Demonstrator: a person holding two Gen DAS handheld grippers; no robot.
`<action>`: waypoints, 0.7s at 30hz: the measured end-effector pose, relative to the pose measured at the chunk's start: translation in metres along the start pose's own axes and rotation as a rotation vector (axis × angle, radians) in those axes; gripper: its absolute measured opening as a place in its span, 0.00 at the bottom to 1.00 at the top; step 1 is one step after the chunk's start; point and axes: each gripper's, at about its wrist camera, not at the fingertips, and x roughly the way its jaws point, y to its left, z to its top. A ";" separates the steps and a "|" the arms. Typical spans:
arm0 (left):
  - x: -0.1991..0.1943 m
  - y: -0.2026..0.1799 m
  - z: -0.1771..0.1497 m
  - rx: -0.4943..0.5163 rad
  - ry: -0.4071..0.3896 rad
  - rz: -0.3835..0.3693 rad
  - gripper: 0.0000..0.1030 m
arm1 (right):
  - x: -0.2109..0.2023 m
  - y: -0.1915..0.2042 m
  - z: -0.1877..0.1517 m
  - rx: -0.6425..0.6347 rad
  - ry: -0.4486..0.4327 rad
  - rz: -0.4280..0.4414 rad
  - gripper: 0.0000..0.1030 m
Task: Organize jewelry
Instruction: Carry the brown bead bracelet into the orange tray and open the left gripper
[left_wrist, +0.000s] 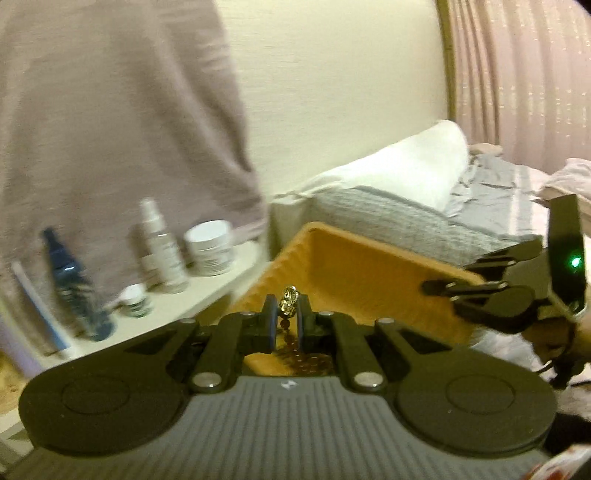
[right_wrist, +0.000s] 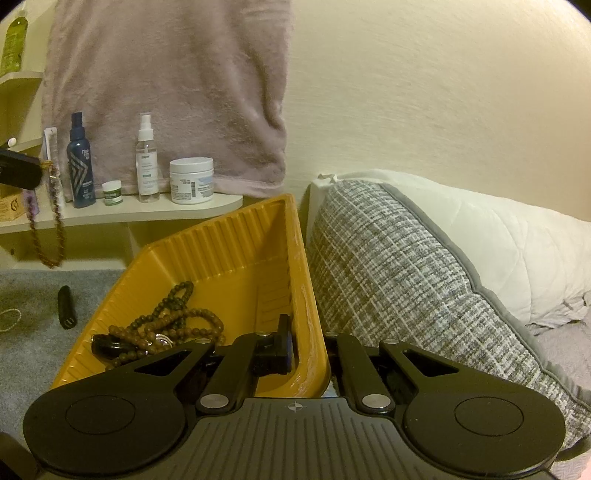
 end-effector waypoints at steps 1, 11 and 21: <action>0.004 -0.005 0.001 0.005 -0.001 -0.010 0.09 | 0.000 0.000 0.000 0.000 0.000 0.001 0.05; 0.036 -0.047 -0.003 0.035 0.046 -0.105 0.09 | 0.000 -0.001 0.001 0.011 -0.001 0.007 0.05; 0.053 -0.056 -0.018 0.033 0.095 -0.126 0.09 | -0.001 -0.001 0.000 0.012 -0.001 0.009 0.05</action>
